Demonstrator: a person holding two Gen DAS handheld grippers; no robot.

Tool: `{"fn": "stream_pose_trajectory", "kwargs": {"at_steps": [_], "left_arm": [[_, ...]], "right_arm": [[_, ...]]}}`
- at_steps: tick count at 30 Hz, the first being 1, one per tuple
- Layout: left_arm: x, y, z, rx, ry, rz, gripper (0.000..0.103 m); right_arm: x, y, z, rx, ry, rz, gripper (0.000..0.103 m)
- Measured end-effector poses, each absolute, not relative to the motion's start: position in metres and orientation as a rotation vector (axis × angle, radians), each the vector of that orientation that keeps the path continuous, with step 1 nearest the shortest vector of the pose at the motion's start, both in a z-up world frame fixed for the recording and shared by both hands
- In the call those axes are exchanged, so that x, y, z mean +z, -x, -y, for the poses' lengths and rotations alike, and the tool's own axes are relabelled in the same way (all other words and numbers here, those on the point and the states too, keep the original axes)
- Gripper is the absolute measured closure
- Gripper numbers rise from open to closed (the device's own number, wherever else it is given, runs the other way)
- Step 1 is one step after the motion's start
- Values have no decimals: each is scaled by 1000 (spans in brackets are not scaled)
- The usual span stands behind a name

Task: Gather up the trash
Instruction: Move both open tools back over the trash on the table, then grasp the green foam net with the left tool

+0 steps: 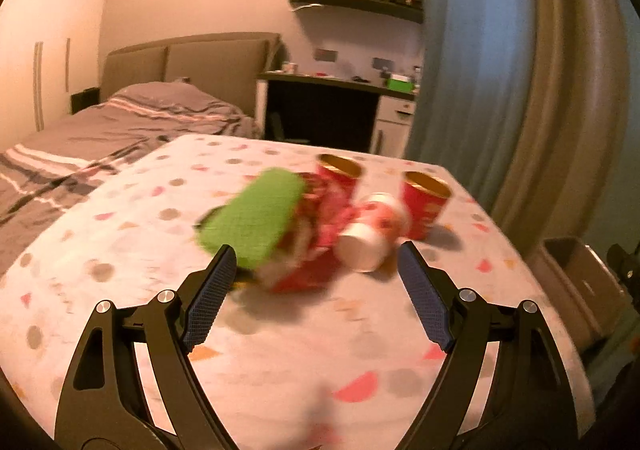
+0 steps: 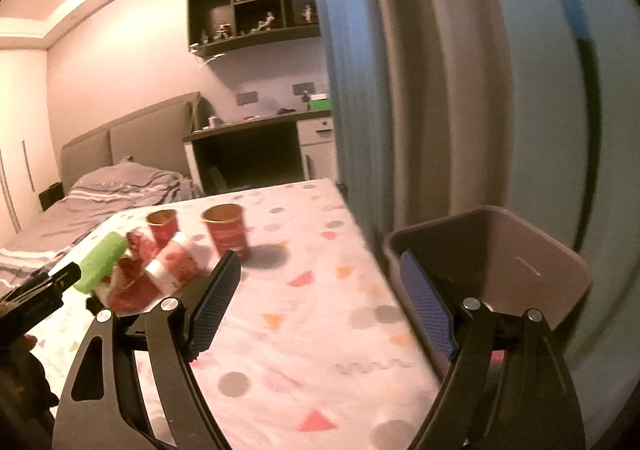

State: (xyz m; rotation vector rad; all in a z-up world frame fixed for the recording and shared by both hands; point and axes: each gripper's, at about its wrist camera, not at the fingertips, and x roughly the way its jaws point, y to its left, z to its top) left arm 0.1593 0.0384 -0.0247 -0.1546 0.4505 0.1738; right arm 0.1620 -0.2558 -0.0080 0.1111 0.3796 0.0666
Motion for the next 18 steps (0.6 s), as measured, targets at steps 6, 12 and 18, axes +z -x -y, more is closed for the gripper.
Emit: {"fn": "stream_pose_trajectory", "kwargs": {"at_steps": [6, 12, 18], "left_arm": [[-23, -145, -80, 239, 159, -439, 22], [-26, -146, -102, 236, 169, -440, 22], [-36, -164, -111, 162, 163, -489, 22]], "right_arm": [[-10, -169, 215, 115, -96, -391, 23], [-12, -176, 188, 149, -79, -404, 23], [-13, -179, 168, 178, -72, -404, 23]]}}
